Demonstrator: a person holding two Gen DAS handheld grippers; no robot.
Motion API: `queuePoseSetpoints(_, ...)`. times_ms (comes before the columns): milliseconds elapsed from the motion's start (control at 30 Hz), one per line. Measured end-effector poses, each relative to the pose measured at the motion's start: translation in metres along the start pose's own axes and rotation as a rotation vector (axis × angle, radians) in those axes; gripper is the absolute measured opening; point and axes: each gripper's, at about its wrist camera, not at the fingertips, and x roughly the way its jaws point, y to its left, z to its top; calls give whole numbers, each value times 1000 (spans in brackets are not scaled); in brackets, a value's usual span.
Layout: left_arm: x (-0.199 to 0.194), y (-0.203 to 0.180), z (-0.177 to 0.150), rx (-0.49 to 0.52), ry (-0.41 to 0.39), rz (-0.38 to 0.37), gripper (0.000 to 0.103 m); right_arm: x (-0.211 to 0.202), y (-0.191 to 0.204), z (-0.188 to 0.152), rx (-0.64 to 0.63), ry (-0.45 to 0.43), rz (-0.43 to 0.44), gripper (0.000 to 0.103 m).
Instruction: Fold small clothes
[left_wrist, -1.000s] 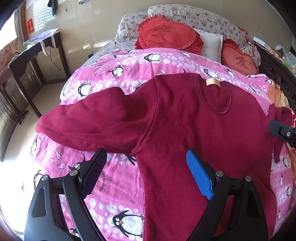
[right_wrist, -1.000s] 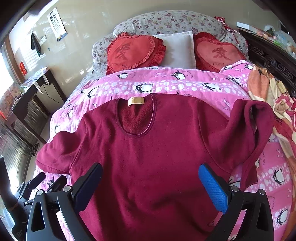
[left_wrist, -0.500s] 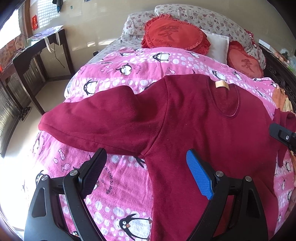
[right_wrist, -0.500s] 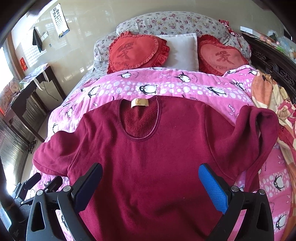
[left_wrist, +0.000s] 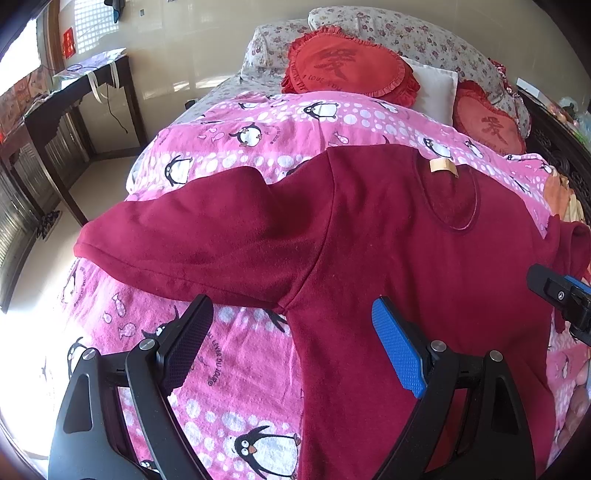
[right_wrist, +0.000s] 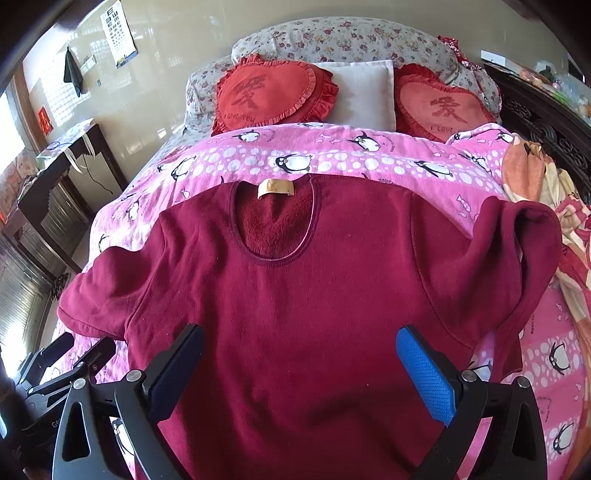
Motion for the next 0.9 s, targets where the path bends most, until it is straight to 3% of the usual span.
queuePoseSetpoints(500, 12, 31, 7, -63, 21, 4, 88, 21, 15, -4, -44, 19, -11, 103)
queuePoseSetpoints(700, 19, 85, 14, -191, 37, 20, 88, 33, 31, -5, -79, 42, 9, 103)
queuePoseSetpoints(900, 38, 165, 18, -381, 69, 66, 88, 41, 46, -4, -114, 51, 23, 103)
